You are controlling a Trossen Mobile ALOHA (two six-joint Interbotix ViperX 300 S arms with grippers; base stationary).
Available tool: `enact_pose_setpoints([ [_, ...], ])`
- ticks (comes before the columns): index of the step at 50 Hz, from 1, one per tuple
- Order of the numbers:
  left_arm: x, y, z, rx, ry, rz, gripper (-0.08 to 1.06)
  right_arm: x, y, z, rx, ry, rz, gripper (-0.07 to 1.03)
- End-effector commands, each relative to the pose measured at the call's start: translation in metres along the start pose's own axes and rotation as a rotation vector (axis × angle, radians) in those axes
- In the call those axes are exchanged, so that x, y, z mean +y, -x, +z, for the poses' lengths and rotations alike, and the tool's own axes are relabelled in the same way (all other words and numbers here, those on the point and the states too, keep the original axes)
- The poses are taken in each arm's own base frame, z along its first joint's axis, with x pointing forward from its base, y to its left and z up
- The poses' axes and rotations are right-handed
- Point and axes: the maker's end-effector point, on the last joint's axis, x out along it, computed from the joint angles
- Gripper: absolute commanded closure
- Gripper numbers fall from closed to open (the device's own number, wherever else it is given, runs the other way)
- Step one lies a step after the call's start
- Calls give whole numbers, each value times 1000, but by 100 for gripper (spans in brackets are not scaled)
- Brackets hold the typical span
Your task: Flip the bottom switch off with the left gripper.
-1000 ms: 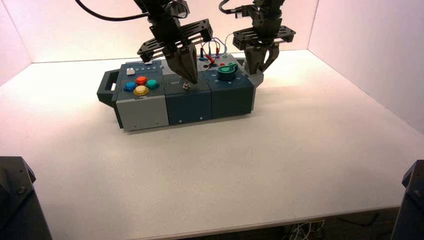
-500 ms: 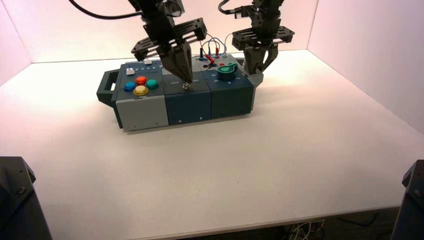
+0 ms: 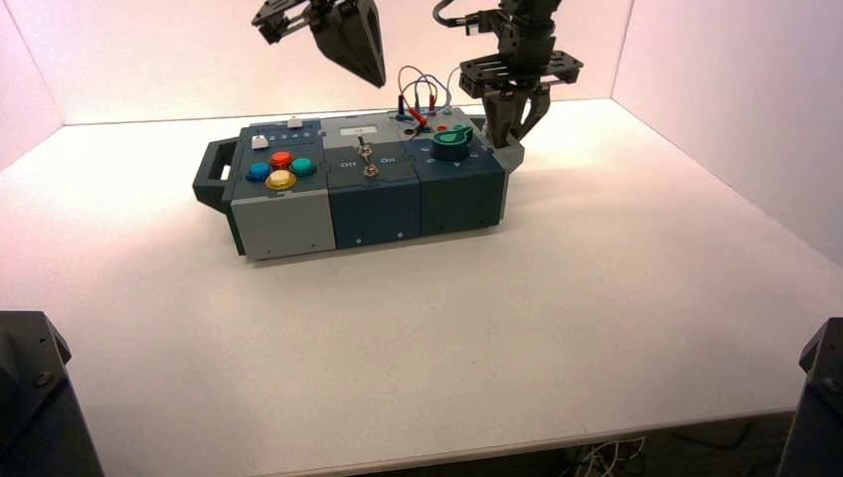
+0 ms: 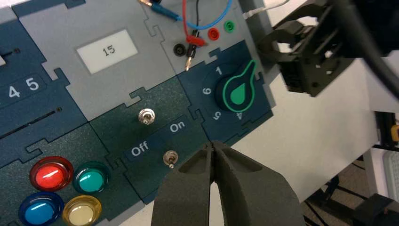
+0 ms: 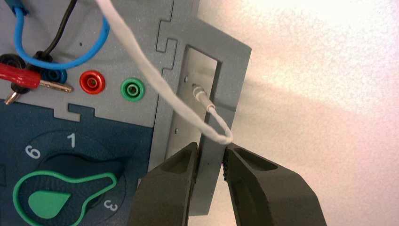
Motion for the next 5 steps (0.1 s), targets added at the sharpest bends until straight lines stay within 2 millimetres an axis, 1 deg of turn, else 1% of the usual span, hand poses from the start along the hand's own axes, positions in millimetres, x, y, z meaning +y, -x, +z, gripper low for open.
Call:
enact_pose_setpoints([
  [1,-12,18,14,-55,-20,-22,100,8,7,9,-29,22,2,99],
  [5,-11,17,14,-52,-18,-21,100,7,7,9,-29,25,1,99],
])
